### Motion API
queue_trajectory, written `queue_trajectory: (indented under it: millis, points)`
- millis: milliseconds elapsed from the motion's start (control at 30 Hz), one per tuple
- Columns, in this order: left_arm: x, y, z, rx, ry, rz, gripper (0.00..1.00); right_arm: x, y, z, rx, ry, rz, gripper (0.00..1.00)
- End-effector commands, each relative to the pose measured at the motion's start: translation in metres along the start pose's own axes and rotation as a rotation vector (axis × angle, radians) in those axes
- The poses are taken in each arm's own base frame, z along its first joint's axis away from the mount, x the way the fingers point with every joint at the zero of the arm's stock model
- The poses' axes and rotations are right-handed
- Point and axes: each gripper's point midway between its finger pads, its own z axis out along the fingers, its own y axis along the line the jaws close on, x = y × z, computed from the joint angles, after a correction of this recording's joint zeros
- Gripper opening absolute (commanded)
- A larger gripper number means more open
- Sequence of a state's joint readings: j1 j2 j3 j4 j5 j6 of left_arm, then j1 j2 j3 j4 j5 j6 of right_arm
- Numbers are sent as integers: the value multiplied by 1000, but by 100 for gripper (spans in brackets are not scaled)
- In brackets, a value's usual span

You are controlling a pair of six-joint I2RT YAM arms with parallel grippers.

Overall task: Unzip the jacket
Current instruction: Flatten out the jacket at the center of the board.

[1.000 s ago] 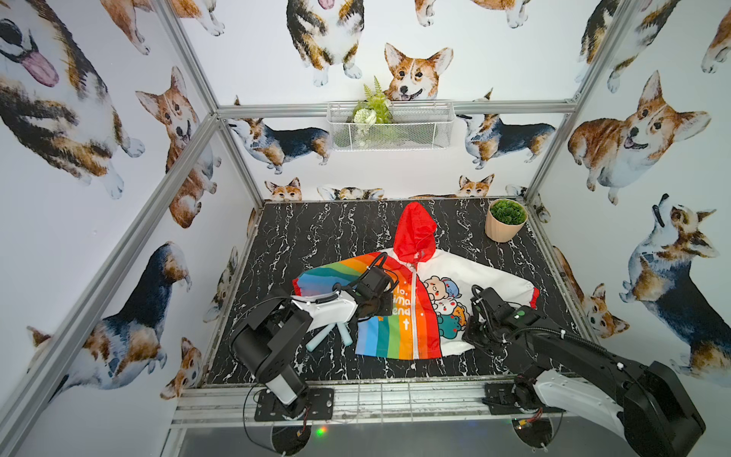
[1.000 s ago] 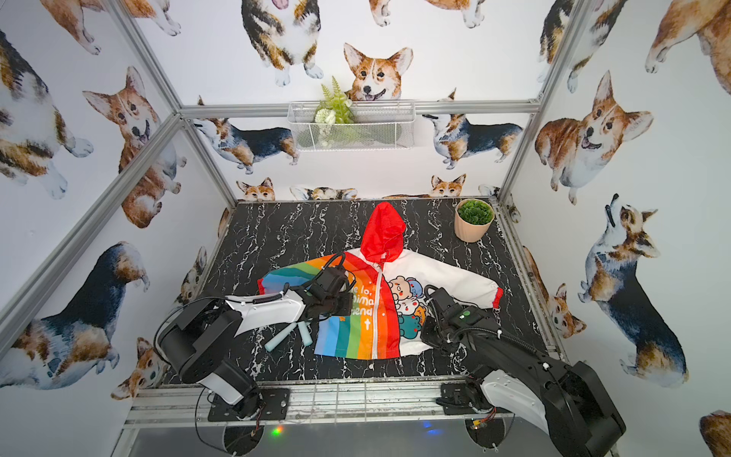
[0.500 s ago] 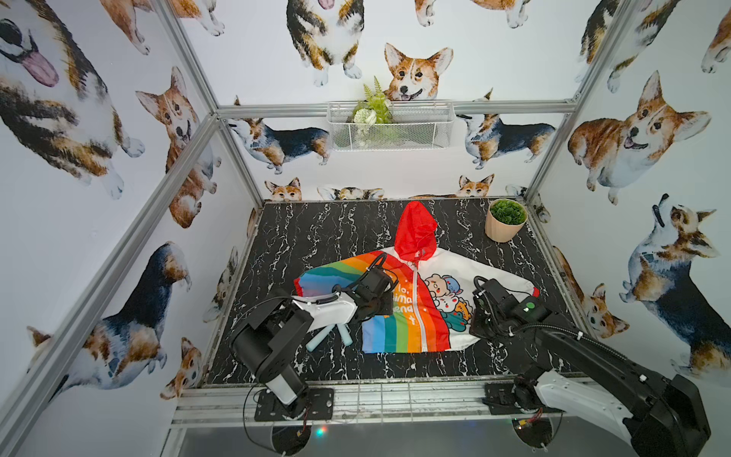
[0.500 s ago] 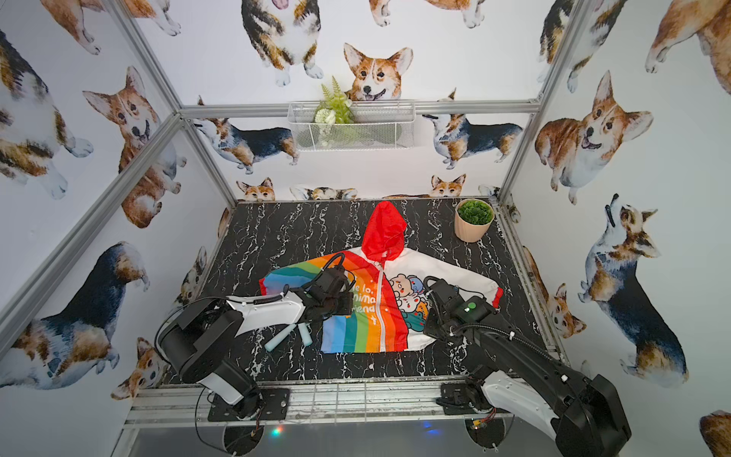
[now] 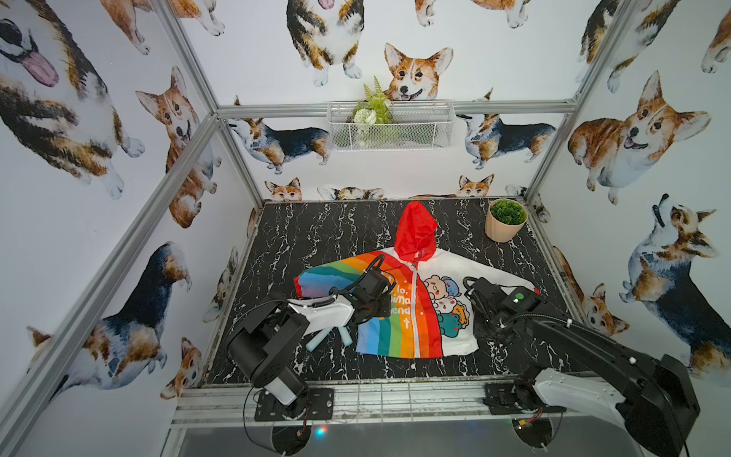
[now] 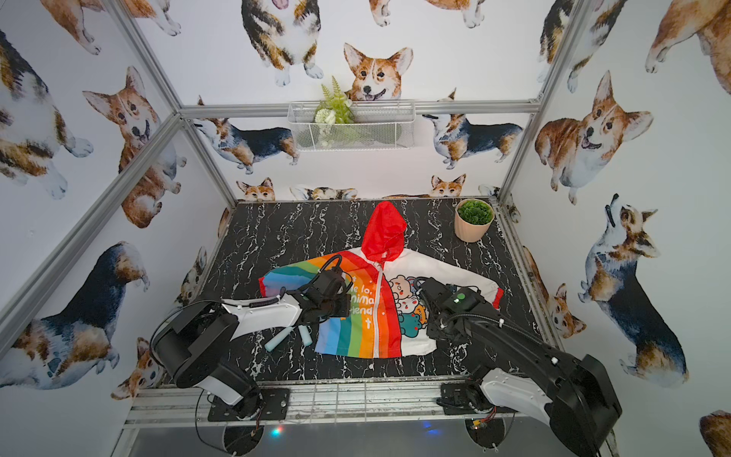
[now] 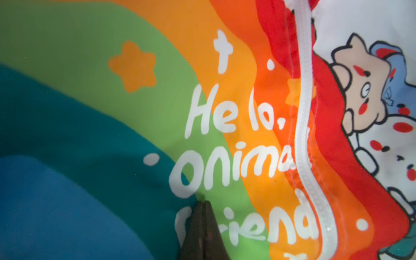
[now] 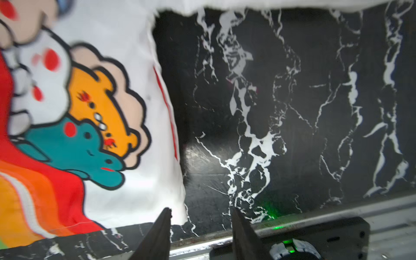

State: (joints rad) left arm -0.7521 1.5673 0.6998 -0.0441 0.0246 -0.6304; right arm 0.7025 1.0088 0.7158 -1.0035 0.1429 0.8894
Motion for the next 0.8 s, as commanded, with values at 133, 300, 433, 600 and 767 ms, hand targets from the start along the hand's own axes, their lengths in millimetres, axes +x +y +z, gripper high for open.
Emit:
queue_trajectory:
  millis: [133, 300, 433, 600, 767]
  points:
    - [-14, -22, -49, 123, -85, 33, 26, -11, 59, 8, -295, -36, 14, 12]
    - [-23, -9, -57, 72, -132, 22, 25, -38, 70, 28, -341, -60, 91, 1]
    - [-29, 8, -43, 10, -124, -15, 19, -52, 62, 56, -273, -29, 97, 0]
    - [-29, 24, -22, -30, -88, -51, 14, -52, 58, 84, -217, 46, 82, 0]
    - [-15, 41, -7, -85, -38, -84, 11, -48, 35, 105, -114, 88, 115, 0]
